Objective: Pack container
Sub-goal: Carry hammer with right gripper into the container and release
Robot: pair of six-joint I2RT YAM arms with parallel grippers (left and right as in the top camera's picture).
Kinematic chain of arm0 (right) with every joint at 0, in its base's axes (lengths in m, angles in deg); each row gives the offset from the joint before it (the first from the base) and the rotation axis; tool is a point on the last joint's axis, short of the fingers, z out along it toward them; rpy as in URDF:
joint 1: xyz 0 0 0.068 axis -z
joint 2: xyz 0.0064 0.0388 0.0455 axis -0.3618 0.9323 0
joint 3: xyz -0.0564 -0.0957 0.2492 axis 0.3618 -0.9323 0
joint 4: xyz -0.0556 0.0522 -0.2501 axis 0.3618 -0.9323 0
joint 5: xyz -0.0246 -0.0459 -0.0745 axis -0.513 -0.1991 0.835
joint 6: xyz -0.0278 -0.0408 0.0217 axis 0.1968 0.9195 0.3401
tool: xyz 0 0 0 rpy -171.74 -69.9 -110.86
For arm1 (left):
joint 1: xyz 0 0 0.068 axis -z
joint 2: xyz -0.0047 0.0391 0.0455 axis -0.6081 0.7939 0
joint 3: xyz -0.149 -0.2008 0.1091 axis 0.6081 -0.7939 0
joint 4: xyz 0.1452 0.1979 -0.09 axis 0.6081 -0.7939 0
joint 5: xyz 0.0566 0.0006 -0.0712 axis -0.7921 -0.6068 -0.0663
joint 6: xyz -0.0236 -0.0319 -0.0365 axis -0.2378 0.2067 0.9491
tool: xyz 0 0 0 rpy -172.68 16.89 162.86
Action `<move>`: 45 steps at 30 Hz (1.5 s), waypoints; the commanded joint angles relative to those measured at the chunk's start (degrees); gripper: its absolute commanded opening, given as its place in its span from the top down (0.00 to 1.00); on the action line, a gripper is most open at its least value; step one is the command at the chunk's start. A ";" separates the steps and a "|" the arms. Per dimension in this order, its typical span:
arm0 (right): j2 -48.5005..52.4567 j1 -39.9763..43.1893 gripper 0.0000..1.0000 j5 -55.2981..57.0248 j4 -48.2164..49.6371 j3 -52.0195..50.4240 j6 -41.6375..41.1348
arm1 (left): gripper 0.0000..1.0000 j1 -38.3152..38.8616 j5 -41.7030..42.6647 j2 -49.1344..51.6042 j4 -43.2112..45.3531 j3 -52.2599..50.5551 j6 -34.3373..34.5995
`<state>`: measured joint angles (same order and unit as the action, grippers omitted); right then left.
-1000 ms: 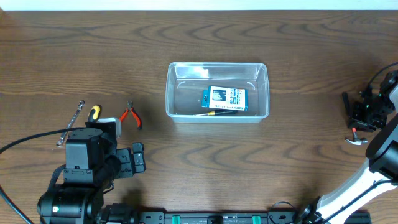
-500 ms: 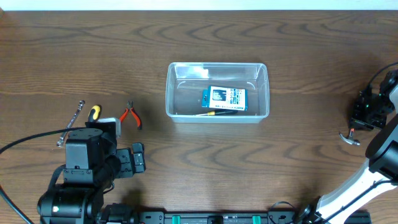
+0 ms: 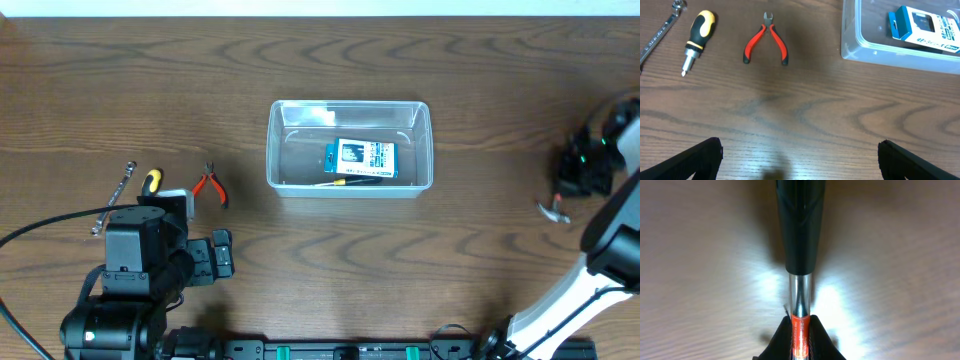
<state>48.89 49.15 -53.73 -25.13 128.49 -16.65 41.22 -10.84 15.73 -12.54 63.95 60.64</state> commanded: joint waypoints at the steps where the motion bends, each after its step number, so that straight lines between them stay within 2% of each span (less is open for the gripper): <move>1: -8.83 -7.72 0.99 -5.49 -0.94 7.74 2.95 | 0.02 -0.22 -0.31 0.22 0.04 0.92 -0.81; 5: -14.86 -19.06 0.99 -6.54 -3.34 13.60 11.26 | 0.02 -0.22 -0.31 0.22 0.04 0.92 -0.81; 8: -18.10 -30.05 0.99 -6.43 -4.13 14.64 21.55 | 0.02 -0.22 -0.31 0.22 0.07 0.92 -0.81; 12: -17.81 -44.24 0.99 -2.54 -5.31 14.34 32.79 | 0.02 -0.22 -0.31 0.22 0.04 0.92 -0.81; 16: -14.67 -52.46 0.99 -1.07 -5.25 14.05 43.67 | 0.02 -0.22 -0.31 0.22 0.04 0.92 -0.79; 19: -11.08 -55.30 0.99 -1.14 -4.81 14.03 47.39 | 0.02 -0.22 -0.28 0.22 0.04 0.94 -0.81; 26: -1.09 -55.71 0.99 -1.55 -3.28 14.03 49.18 | 0.02 -0.22 -0.28 0.22 0.04 0.92 -0.79; 33: 6.23 -54.73 0.99 -1.51 0.02 14.03 46.88 | 0.02 -0.22 -0.28 0.22 0.02 0.92 -0.79; 38: 6.80 -53.99 0.99 -1.53 0.85 14.03 45.86 | 0.02 -0.22 -0.28 0.22 0.02 0.94 -0.79; 39: 6.78 -53.79 0.89 -1.51 0.66 14.03 45.77 | 0.02 -0.22 -0.28 0.22 0.02 0.92 -0.79; 40: 6.80 -53.72 0.69 -1.51 0.59 14.03 45.07 | 0.02 -0.22 -0.28 0.22 0.02 0.92 -0.79; 41: 6.80 -53.70 0.47 -1.51 0.61 14.03 44.17 | 0.02 -0.22 -0.31 0.22 0.02 0.92 -0.79; 42: 6.78 -53.68 0.13 -1.51 0.70 14.03 43.41 | 0.02 -0.22 -0.28 0.22 0.02 0.92 -0.79; 43: 6.73 -53.64 0.01 -1.51 0.74 14.05 42.77 | 0.02 -0.22 -0.28 0.22 0.02 0.92 -0.79; 45: 6.29 -53.64 0.01 -1.51 0.59 14.08 41.40 | 0.02 -0.22 -0.28 0.22 0.02 0.92 -0.79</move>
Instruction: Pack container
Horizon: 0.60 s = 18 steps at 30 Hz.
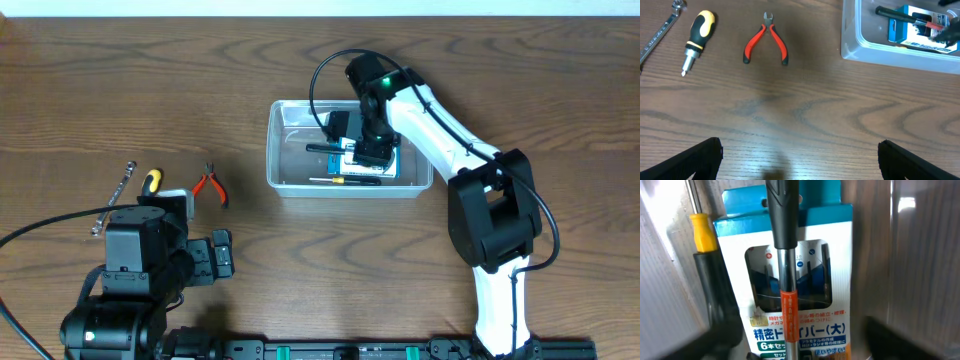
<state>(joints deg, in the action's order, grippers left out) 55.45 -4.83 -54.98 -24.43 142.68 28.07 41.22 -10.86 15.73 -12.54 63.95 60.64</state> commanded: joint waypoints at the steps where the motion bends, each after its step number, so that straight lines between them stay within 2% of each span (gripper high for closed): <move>1: -0.72 0.35 0.01 -0.26 -0.24 -0.09 -3.87 | 0.02 -0.22 -0.26 0.22 0.02 0.92 -0.79; 7: -9.62 0.35 0.01 -0.04 -0.94 0.76 -7.61 | 0.02 -0.22 -0.28 0.22 0.46 0.92 -0.79; 13: -24.74 2.01 0.01 6.84 -2.34 3.61 -23.19 | 0.02 -0.22 -0.28 0.35 0.24 2.19 -0.44; 18: -36.41 10.86 0.01 7.21 -3.37 3.61 -36.79 | 0.02 -0.22 -0.39 6.99 -4.44 12.20 2.16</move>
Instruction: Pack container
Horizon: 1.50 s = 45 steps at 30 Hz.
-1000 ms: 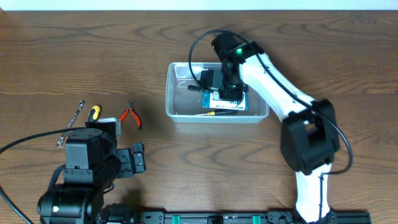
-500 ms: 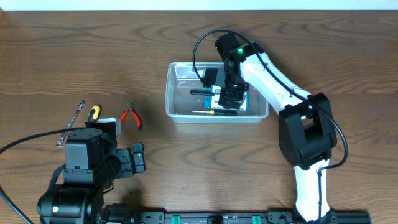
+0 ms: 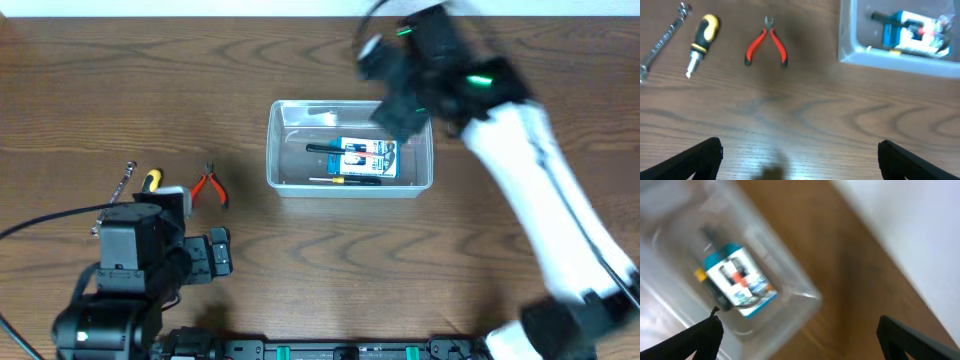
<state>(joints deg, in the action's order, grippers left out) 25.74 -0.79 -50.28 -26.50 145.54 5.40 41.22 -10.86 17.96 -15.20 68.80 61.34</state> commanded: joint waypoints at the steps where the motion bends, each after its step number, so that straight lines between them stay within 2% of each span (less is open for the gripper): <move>1: -8.39 9.70 0.01 2.51 -2.21 0.74 -17.09 | 0.02 -0.22 -1.25 7.32 -3.04 9.53 2.14; 4: -11.10 17.79 0.01 1.14 -5.84 0.74 -22.75 | 0.02 -0.22 -3.96 16.61 -5.92 14.73 4.39; 6: -11.39 22.71 0.01 -2.34 -8.83 0.74 -23.61 | 0.02 -0.22 -3.93 22.34 -5.29 15.76 4.70; 9: -10.29 27.96 0.01 -6.36 -13.00 0.61 -23.78 | 0.02 -0.22 -3.93 31.26 -3.56 15.74 8.76; 18: -4.04 30.60 0.01 -6.97 -16.63 0.61 -23.78 | 0.02 -0.22 -3.65 50.25 4.37 15.72 13.16; 34: 0.46 30.56 0.01 -6.97 -17.18 0.61 -23.76 | 0.02 -1.22 -3.69 63.32 14.05 14.71 14.01; 45: 0.46 30.56 0.01 -6.95 -17.00 0.61 -23.76 | 0.02 -4.61 -3.06 68.87 14.84 14.71 13.77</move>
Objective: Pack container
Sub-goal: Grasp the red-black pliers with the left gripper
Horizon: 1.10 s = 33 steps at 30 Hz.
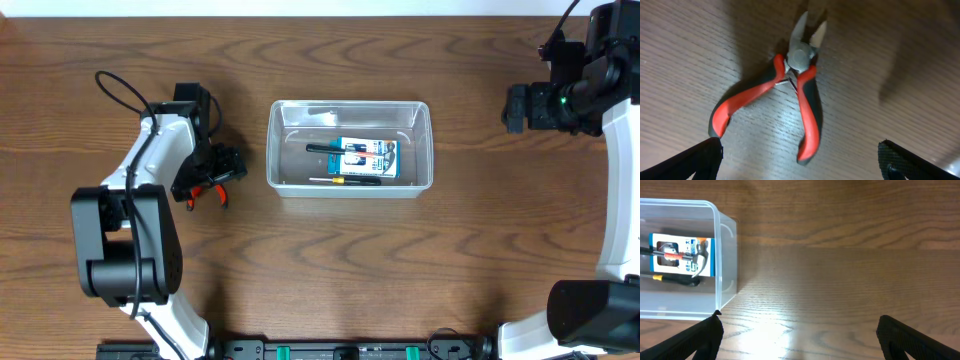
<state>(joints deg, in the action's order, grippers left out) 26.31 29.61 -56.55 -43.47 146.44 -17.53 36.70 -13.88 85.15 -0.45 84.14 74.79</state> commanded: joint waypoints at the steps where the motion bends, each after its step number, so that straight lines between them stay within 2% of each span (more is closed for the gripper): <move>1: -0.11 0.15 0.01 -0.68 -0.02 -0.28 -0.83 | 0.02 -0.09 -0.04 2.19 0.07 -0.66 0.33; 24: -0.11 0.15 0.01 -0.68 -0.09 -0.28 -0.83 | 0.00 -0.04 2.78 5.27 4.31 -1.29 0.31; 31: -0.11 0.15 0.01 -0.68 -0.11 -0.28 -0.83 | 0.27 -0.04 2.75 6.43 4.37 -1.36 0.33; 33: -0.11 0.15 0.01 -0.68 -0.11 -0.28 -0.83 | 0.39 -0.04 2.78 6.43 4.37 -1.36 0.33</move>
<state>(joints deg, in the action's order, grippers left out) 26.31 29.61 -56.55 -43.44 146.44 -17.53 36.74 -11.98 89.72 3.79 83.73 74.79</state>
